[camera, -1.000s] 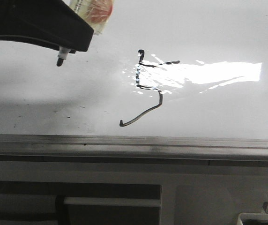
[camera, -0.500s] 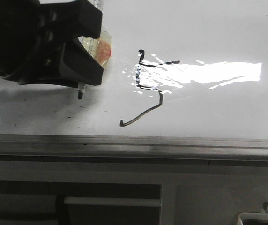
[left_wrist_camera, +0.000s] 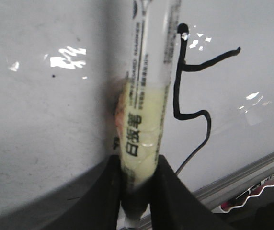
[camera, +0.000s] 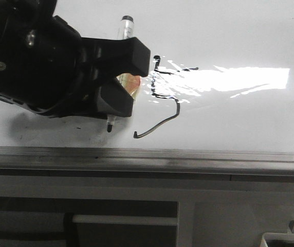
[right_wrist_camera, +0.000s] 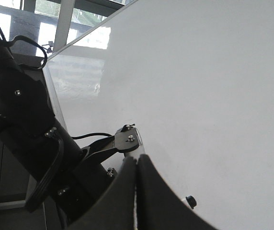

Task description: Write number 5 on whiteboard

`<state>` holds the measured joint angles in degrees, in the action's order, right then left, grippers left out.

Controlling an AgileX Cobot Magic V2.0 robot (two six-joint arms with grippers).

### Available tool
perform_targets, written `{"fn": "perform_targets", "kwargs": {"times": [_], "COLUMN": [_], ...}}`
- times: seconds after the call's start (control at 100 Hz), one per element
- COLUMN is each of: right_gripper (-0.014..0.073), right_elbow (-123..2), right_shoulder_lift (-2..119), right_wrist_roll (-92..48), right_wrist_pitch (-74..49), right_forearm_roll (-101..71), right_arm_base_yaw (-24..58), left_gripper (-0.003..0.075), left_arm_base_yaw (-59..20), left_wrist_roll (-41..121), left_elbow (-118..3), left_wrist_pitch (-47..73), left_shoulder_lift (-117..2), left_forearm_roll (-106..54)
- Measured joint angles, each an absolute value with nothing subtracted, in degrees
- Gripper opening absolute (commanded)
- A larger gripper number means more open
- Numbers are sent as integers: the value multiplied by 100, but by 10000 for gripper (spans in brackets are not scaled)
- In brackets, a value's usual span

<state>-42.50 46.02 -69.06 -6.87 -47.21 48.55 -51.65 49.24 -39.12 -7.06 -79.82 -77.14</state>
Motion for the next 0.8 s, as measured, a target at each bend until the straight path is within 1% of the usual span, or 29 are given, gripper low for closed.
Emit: {"fn": "perform_targets", "kwargs": {"times": [0.39,0.59,0.8], "right_gripper": [-63,-63,-63], "right_elbow": [-4088,-4054,-4050], "right_shoulder_lift": [4602,4602,4602], "right_wrist_roll": [-6906,-6906,-6906], "right_wrist_pitch": [-571,-514,-357], "right_forearm_roll": [-4756,-4802,-4812], "right_arm_base_yaw": [4855,4855,4855], "left_gripper": [-20,-20,-20], "left_arm_base_yaw": [-5190,-5202,-5202], "left_wrist_roll": [4911,4911,4911], "left_elbow": [-3921,-3740,-3591], "left_wrist_pitch": [-881,-1248,-1293], "left_shoulder_lift": [-7983,-7849,-7799], "left_forearm_roll": [-7758,-7744,-7704]}}
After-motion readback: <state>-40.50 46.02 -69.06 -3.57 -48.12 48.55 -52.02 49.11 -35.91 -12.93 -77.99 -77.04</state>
